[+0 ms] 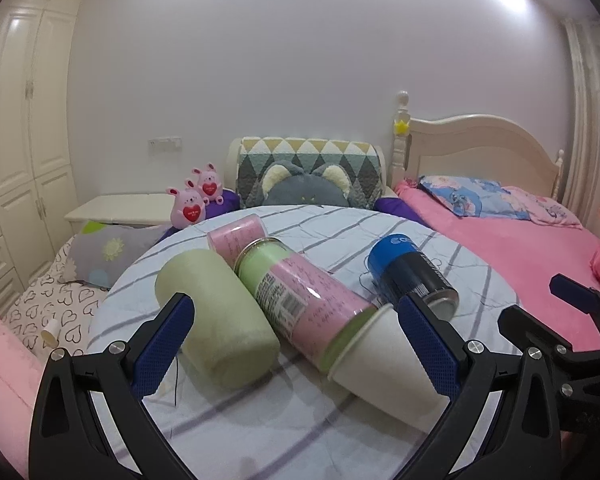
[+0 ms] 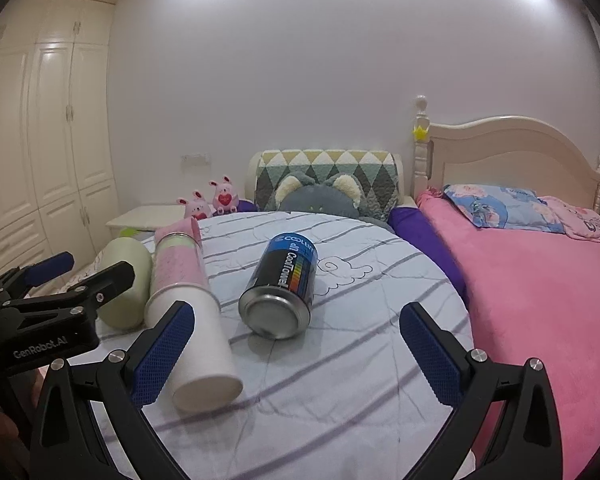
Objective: Flip cup upright
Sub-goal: 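Move the right tool to the blue CoolTowel can and close around it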
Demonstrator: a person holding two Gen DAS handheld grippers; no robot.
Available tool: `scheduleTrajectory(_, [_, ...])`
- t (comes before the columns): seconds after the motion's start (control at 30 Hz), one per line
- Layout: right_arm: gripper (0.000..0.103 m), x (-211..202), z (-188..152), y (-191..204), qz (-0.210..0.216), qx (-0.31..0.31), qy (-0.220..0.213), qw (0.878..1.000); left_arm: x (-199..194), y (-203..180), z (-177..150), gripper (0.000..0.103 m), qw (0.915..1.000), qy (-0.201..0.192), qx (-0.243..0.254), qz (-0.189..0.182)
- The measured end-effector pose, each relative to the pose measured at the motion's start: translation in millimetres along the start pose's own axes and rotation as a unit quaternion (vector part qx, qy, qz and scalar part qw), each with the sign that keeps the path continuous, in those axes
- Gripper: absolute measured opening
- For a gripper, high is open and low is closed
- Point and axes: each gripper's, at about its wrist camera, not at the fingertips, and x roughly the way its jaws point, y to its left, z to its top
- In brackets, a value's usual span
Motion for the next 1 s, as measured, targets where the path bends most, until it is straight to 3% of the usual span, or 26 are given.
scheduleTrajectory(0.27, [0.103,48,26,-5,0.013,0.01,0.061,0.998,36,3,27,0.103,0.9994,0.031,0.013,-0.001])
scheduleTrajectory(0.5, [0.103,92,49,-4,0.021,0.002,0.117,0.993,75,11,47,0.103,0.9965,0.082,0.013,0.006])
scheduleTrajectory(0.7, [0.103,139,60,-9,0.048,0.011,0.191,0.98,94,18,57,0.103,0.9953,0.094,0.014,0.013])
scheduleTrajectory(0.93, [0.102,181,49,3,0.051,-0.023,0.28,0.958,109,32,59,0.103,0.9939,0.108,0.002,0.021])
scheduleTrajectory(0.97, [0.101,185,47,4,0.055,-0.024,0.293,0.954,112,34,59,0.103,0.9933,0.114,-0.001,0.023])
scheduleTrajectory(1.0, [0.091,188,44,5,0.059,-0.024,0.305,0.95,114,36,58,0.103,0.9925,0.12,-0.004,0.025])
